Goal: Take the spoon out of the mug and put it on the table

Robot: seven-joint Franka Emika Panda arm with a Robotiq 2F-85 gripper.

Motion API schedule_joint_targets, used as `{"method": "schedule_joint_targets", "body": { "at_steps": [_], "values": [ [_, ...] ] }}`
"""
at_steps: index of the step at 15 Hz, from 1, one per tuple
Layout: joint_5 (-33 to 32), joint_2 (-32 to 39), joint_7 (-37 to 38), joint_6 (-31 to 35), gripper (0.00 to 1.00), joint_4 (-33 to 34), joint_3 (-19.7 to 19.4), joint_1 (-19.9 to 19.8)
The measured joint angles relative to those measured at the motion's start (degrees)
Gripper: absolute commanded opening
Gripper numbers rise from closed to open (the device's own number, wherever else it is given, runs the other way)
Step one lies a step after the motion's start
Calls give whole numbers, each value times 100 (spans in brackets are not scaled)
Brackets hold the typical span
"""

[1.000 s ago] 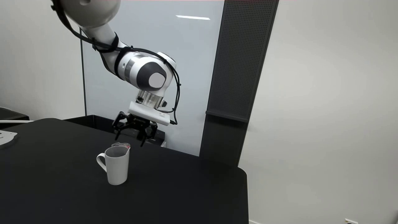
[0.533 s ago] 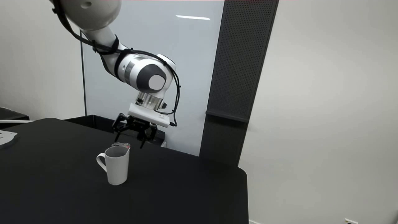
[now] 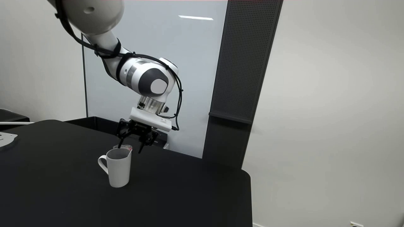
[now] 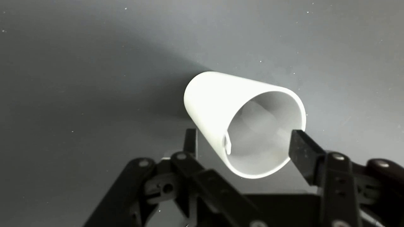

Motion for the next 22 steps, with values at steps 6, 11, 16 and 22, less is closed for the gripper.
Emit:
{"method": "schedule_joint_targets", "body": {
  "at_steps": [6,11,16,22],
  "values": [
    [0,0,0,51,5,0,6,2],
    [2,0,1,70,1,4,6,-2],
    [6,0,16,63,1,68,6,-14],
    [-13,-19,115,-139,1,341,5,16]
  ]
}}
